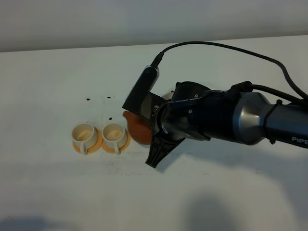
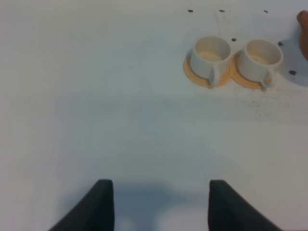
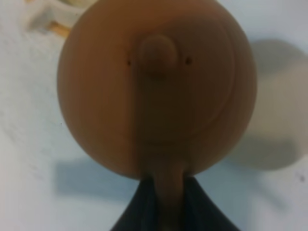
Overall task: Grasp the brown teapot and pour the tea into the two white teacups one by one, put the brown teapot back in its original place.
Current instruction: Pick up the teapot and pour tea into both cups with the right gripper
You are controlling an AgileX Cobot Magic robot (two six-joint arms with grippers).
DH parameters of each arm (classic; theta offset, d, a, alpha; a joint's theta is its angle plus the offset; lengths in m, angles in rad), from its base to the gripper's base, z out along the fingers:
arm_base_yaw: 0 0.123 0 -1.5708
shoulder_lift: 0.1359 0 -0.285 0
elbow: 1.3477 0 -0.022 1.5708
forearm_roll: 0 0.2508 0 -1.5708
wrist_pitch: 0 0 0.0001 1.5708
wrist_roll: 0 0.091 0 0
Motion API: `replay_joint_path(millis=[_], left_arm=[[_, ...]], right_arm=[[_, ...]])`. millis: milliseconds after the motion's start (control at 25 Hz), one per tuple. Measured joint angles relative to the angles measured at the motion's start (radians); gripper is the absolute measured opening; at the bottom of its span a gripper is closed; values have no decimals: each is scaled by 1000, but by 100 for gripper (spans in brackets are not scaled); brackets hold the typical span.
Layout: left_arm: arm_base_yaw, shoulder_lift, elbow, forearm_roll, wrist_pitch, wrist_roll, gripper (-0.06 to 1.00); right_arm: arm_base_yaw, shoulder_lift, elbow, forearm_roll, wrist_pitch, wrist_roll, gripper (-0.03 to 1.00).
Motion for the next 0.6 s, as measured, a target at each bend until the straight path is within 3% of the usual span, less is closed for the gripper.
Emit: replay_joint_path(millis=[600], left_arm=[[0, 0, 0, 0, 0, 0, 44]], right_arm=[[60, 58, 0, -109, 17, 28, 11]])
